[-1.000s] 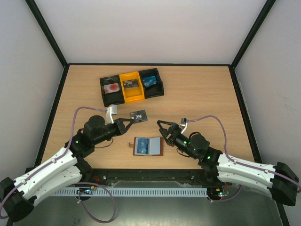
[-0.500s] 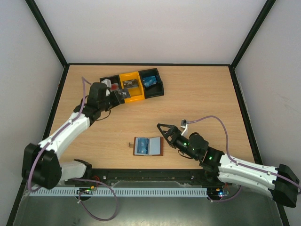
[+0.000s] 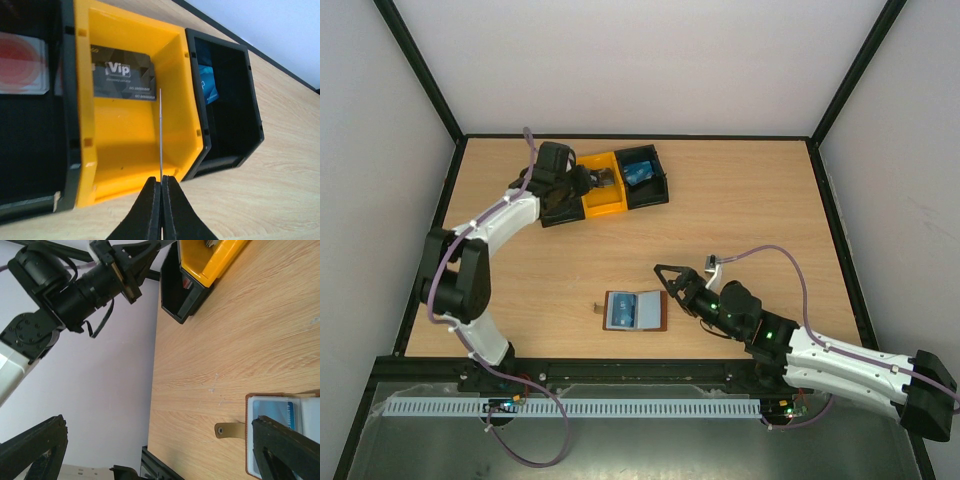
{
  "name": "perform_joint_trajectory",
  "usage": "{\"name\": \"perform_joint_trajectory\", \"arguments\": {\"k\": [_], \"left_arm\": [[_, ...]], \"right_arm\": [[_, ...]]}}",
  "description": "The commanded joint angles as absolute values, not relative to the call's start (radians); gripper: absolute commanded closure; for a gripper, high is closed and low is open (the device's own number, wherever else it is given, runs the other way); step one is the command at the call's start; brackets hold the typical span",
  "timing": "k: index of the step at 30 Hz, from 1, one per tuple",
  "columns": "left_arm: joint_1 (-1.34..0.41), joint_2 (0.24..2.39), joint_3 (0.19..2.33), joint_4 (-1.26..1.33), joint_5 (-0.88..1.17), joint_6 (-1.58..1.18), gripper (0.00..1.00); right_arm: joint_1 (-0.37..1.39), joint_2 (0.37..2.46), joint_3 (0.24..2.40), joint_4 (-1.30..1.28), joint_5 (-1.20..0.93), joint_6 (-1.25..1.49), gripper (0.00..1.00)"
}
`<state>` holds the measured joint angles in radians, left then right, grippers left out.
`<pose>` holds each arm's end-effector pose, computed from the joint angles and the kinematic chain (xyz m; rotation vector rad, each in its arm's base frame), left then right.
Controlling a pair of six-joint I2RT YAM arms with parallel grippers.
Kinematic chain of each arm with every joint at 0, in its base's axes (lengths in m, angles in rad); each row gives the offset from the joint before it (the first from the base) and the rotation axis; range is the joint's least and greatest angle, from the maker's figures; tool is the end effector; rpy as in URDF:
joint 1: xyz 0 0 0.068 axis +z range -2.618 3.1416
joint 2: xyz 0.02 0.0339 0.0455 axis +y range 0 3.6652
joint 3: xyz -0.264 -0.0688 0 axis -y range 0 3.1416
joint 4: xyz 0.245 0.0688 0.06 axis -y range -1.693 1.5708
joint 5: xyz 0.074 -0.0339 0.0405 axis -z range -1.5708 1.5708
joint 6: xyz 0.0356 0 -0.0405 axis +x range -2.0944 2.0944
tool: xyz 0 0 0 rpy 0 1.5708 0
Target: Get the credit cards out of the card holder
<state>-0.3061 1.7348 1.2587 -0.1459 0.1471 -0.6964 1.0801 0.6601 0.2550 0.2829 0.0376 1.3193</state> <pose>0.3771 -0.1246 0.2514 -0.3572 2.2517 -0.7094 0.0808 0.1485 0.2206 0.2765 2.0167 1.6642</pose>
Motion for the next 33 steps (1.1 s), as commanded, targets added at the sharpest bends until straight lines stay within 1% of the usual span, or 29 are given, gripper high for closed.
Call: {"name": "perform_joint_trajectory", "arguments": {"k": [1, 6, 12, 15, 19, 33], "left_arm": [[-0.299, 1.823, 1.334, -0.141, 0.162, -0.687, 0.98], [-0.299, 1.935, 1.421, -0.162, 0.161, -0.677, 0.98], [-0.299, 2.006, 1.457, -0.147, 0.136, -0.657, 0.98], [-0.295, 2.011, 1.448, -0.137, 0.121, -0.655, 0.98], [-0.291, 2.002, 1.413, -0.086, 0.159, -0.671, 0.98], [-0.264, 2.036, 1.463, -0.080, 0.170, -0.673, 0.98]], "right_arm": [[1.084, 0.653, 0.281, 0.248, 0.068, 1.309, 0.02], [1.084, 0.647, 0.254, 0.274, 0.071, 1.336, 0.02], [1.083, 0.646, 0.291, 0.209, 0.090, 1.297, 0.02], [1.083, 0.642, 0.301, 0.177, 0.107, 1.285, 0.02], [1.083, 0.634, 0.298, 0.162, 0.125, 1.286, 0.02], [1.083, 0.636, 0.309, 0.139, 0.143, 1.270, 0.02]]}}
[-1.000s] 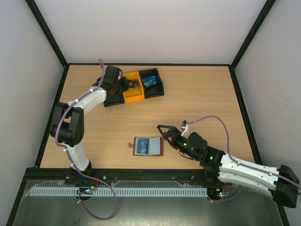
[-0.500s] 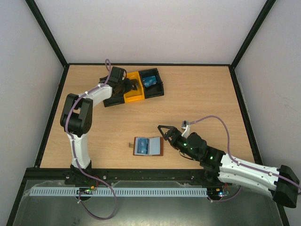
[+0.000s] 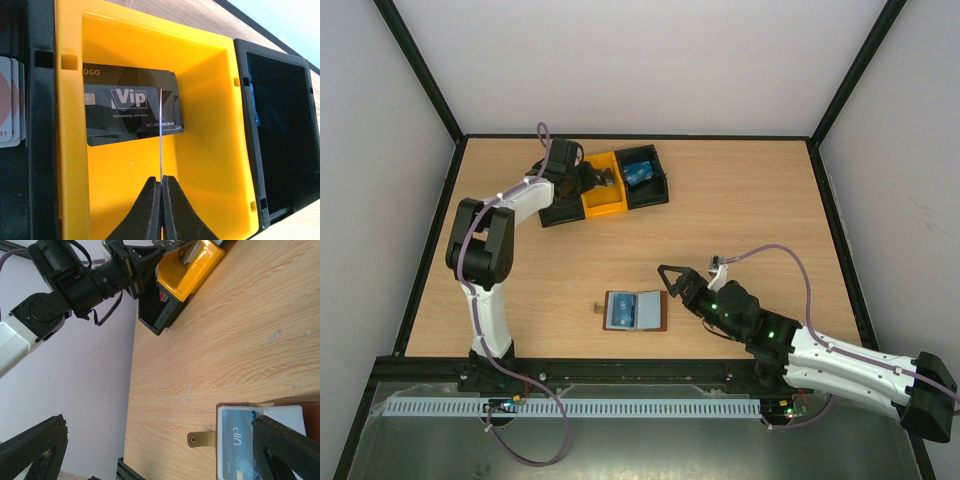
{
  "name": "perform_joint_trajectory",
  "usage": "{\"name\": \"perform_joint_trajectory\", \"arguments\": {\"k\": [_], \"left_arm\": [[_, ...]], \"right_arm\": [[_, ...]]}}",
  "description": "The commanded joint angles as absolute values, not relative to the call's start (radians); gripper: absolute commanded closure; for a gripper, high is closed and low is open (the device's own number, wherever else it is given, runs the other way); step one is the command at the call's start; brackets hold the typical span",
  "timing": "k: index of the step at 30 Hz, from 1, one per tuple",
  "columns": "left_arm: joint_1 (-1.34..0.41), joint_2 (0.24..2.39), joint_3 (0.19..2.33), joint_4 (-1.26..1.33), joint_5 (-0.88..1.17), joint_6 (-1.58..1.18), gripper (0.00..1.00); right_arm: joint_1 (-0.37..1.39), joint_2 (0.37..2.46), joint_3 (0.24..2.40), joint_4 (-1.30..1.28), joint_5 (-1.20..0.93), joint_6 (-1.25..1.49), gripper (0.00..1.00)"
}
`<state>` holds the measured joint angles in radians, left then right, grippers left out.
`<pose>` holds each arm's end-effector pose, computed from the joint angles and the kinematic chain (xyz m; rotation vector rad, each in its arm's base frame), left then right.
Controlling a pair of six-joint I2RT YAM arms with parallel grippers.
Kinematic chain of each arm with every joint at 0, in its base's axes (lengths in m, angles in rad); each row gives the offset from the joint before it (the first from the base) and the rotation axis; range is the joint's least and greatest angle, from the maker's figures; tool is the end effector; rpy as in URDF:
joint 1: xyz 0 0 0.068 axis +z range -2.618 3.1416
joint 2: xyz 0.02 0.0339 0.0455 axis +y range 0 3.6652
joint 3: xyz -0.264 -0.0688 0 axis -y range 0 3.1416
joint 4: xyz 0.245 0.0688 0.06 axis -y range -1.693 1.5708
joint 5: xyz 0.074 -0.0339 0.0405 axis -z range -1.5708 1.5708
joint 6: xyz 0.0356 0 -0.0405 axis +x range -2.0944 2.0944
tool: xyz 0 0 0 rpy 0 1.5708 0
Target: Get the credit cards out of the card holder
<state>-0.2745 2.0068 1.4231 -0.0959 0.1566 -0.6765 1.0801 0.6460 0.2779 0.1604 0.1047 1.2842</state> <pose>0.4354 -0.1284 0.1992 -0.3797 2.3010 -0.6722 0.0817 0.1450 0.2177 0.3004 2.0638 1.5229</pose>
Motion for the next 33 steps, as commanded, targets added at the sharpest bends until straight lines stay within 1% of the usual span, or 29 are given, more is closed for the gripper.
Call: {"name": "perform_joint_trajectory", "arguments": {"k": [1, 13, 25, 30, 33], "left_arm": [[-0.264, 2.042, 1.467, -0.079, 0.170, -0.672, 0.98], [-0.259, 2.109, 1.503, -0.053, 0.167, -0.684, 0.98], [-0.253, 2.114, 1.572, -0.113, 0.143, -0.673, 0.77], [-0.252, 2.076, 1.581, -0.121, 0.132, -0.662, 0.75], [-0.252, 2.060, 1.584, -0.133, 0.129, -0.653, 0.71]], "right_arm": [[1.083, 0.638, 0.309, 0.140, 0.145, 1.269, 0.02], [1.083, 0.644, 0.313, 0.132, 0.163, 1.259, 0.02], [1.083, 0.647, 0.314, 0.122, 0.163, 1.268, 0.02], [1.083, 0.641, 0.314, 0.092, 0.170, 1.260, 0.02], [1.083, 0.631, 0.314, 0.074, 0.164, 1.245, 0.02]]}}
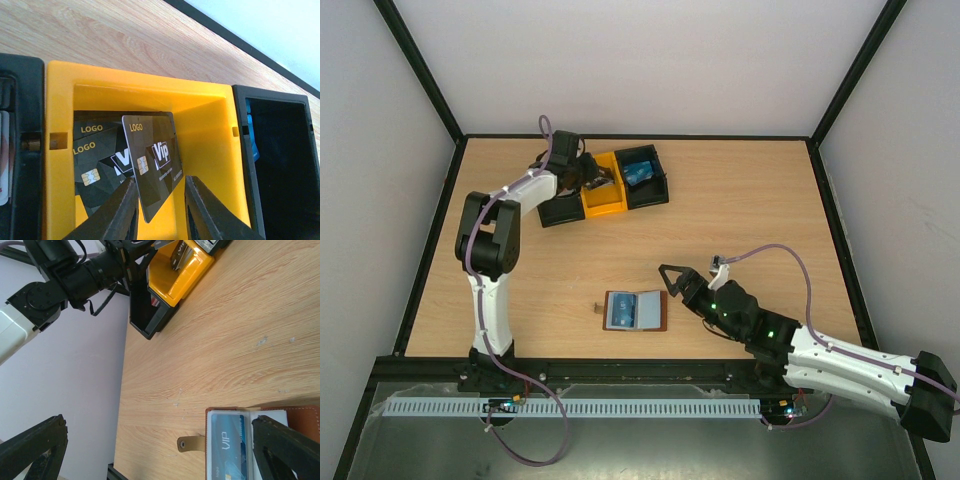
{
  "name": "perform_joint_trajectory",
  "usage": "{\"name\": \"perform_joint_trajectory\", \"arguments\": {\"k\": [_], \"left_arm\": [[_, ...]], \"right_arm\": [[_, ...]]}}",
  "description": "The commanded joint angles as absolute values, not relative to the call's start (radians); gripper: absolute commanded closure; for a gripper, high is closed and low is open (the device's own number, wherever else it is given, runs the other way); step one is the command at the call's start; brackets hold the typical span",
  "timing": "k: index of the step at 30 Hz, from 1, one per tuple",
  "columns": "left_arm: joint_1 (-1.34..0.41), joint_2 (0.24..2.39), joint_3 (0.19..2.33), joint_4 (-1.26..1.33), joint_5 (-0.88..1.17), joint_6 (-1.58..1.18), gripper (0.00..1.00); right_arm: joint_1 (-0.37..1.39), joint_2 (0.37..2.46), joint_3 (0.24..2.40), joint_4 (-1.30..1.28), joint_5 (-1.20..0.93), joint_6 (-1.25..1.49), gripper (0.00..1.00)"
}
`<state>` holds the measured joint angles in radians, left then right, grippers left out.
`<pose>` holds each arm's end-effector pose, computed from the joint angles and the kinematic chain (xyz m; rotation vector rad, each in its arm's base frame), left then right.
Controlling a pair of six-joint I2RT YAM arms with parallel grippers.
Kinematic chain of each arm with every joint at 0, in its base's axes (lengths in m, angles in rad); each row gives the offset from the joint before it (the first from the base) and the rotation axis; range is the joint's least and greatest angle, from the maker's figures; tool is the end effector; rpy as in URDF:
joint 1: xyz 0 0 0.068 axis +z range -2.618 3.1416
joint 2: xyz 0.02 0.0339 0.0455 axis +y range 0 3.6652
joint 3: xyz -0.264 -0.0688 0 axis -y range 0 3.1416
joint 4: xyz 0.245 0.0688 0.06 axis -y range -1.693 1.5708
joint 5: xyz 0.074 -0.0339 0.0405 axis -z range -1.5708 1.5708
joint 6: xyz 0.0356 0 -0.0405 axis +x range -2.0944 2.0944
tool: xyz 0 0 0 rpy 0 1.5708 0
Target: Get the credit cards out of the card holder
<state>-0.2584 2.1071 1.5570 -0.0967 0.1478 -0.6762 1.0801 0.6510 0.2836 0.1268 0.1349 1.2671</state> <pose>0.4649 -0.1283 0.1977 -0.3929 2.2613 -0.6661 0.0826 0.1444 0.2154 0.3065 2.0779 1.4622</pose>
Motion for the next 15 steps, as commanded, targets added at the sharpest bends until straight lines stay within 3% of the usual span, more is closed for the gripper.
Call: {"name": "perform_joint_trajectory", "arguments": {"k": [1, 7, 10, 15], "left_arm": [[-0.252, 2.055, 1.585, -0.143, 0.127, -0.649, 0.70], [-0.248, 2.009, 1.573, -0.195, 0.111, -0.634, 0.61], [-0.248, 1.966, 1.552, -0.207, 0.149, -0.613, 0.49], [-0.250, 1.889, 1.512, -0.275, 0.174, -0.592, 0.38]], "right_arm": [[1.083, 0.628, 0.313, 0.070, 0.160, 1.241, 0.02], [1.083, 0.618, 0.306, 0.040, 0.128, 1.227, 0.02], [1.083, 0.622, 0.307, 0.014, 0.132, 1.224, 0.02], [1.083, 0.610, 0.340, -0.085, 0.175, 1.229, 0.02]]}}
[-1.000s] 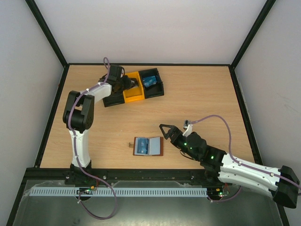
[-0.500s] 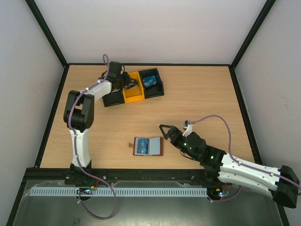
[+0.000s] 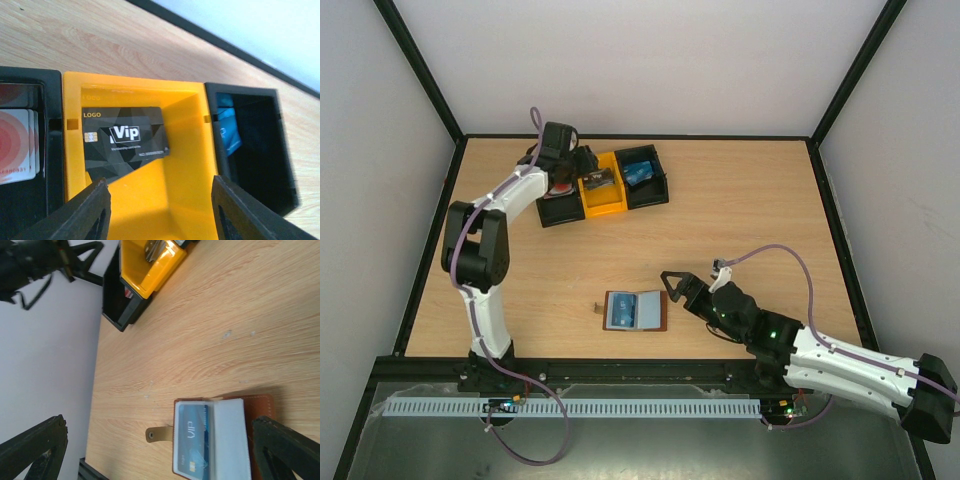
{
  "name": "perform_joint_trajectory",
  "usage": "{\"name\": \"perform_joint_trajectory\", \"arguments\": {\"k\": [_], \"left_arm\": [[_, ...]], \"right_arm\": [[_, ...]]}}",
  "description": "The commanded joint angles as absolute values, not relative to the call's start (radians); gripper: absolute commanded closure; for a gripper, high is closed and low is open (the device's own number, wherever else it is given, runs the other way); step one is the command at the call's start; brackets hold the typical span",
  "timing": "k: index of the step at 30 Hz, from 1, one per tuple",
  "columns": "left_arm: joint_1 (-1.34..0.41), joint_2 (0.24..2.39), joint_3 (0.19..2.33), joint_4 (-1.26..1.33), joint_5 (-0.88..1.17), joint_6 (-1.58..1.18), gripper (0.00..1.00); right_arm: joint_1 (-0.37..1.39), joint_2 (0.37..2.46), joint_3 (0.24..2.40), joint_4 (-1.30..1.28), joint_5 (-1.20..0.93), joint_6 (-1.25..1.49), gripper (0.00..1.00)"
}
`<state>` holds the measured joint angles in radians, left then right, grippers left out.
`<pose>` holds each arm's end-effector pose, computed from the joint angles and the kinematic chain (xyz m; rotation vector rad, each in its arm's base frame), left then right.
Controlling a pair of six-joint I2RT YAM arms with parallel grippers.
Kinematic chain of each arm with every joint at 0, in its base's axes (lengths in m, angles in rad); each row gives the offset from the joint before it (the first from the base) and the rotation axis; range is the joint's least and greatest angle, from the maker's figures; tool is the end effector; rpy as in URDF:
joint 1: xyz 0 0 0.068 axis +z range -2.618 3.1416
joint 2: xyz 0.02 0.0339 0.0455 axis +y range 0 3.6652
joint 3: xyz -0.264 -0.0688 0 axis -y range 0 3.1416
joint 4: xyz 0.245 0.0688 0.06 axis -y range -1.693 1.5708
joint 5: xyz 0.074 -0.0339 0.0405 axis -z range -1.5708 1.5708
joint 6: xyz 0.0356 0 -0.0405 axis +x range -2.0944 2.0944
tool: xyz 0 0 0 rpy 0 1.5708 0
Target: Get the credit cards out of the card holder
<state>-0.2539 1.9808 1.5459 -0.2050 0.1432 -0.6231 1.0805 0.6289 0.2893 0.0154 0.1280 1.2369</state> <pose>0.4443 -0.1205 0.2416 -0.3375 2.2544 -0.6337 0.0799 0.1400 0.2089 0.2694 2.1572 1.3747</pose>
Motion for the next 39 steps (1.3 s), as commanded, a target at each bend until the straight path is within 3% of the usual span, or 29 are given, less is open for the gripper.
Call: {"name": "perform_joint_trajectory", "arguments": {"k": [1, 5, 8, 10, 16, 23, 27, 32, 39], "left_arm": [[-0.250, 1.863, 1.487, -0.281, 0.186, -0.589, 0.36], [-0.252, 1.746, 1.353, -0.271, 0.241, -0.584, 0.25], [-0.253, 1.657, 1.216, -0.239, 0.292, -0.578, 0.04], [-0.256, 1.608, 1.144, -0.237, 0.322, -0.572, 0.01], [-0.271, 1.427, 0.937, -0.207, 0.419, -0.561, 0.01], [-0.357, 1.258, 0.712, -0.136, 0.505, -0.609, 0.08], [-0.422, 1.204, 0.624, -0.102, 0.502, -0.639, 0.12], [-0.508, 1.164, 0.514, -0.010, 0.520, -0.713, 0.24], [-0.572, 1.155, 0.418, 0.082, 0.536, -0.776, 0.29]], "right_arm": [[1.083, 0.607, 0.344, -0.094, 0.175, 1.231, 0.02], [1.084, 0.606, 0.344, -0.086, 0.156, 1.214, 0.02], [1.083, 0.624, 0.349, -0.068, 0.122, 1.191, 0.01], [1.083, 0.640, 0.354, -0.066, 0.108, 1.191, 0.01], [1.083, 0.714, 0.358, -0.024, 0.053, 1.179, 0.12], [1.083, 0.851, 0.363, 0.066, -0.023, 1.176, 0.50], [1.084, 0.936, 0.377, 0.109, -0.054, 1.180, 0.64], [1.083, 1.048, 0.401, 0.167, -0.107, 1.166, 0.71], [1.091, 1.163, 0.423, 0.236, -0.145, 1.166, 0.76]]}}
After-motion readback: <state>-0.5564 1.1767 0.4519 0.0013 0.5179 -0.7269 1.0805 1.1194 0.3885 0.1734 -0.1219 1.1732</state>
